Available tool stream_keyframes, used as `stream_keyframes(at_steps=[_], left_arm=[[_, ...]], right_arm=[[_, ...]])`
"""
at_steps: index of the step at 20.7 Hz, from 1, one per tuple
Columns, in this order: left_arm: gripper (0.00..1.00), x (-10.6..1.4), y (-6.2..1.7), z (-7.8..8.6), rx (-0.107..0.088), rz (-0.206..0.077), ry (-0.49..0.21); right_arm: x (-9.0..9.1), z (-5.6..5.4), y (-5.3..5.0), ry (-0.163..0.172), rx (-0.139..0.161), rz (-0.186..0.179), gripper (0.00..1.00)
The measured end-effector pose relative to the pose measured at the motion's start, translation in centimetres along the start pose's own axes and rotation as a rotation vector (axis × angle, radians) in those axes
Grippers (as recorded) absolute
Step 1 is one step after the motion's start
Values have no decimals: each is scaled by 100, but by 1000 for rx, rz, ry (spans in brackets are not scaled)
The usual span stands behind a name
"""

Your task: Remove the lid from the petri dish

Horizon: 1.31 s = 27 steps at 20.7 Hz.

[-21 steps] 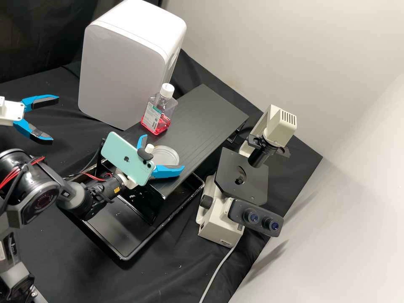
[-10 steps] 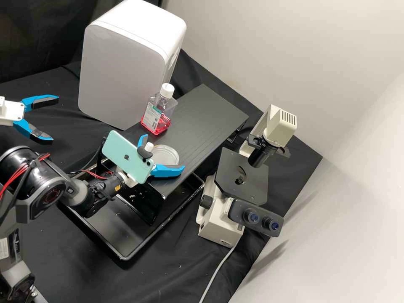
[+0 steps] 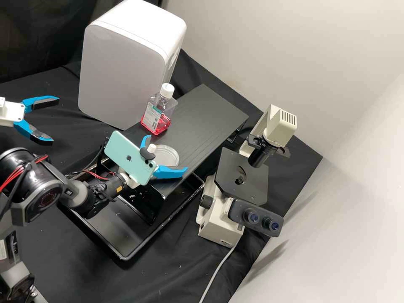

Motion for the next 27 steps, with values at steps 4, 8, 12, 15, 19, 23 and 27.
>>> stream_keyframes(at_steps=[4, 8, 12, 15, 19, 23, 27], left_arm=[[100, 0, 0, 0, 0, 0, 0], [100, 5, -17, -5, -3, -8, 1], [100, 7, -22, -6, -3, -11, 2], [100, 7, -22, -6, -3, -11, 2], [100, 26, -26, -13, -4, -13, 2], [100, 27, -29, -13, -5, -15, 2], [100, 27, -29, -13, -5, -15, 2]], right_arm=[[-22, 16, 96, -4, 18, 31, 100], [-23, 36, 121, -8, 50, 38, 100], [-23, 32, 117, -7, 53, 37, 100], [-22, -17, 62, 10, 54, 17, 100], [-19, -73, -35, 28, 55, -16, 100], [-20, -88, -58, 29, 53, -25, 100], [-20, -88, -58, 29, 50, -25, 100]])
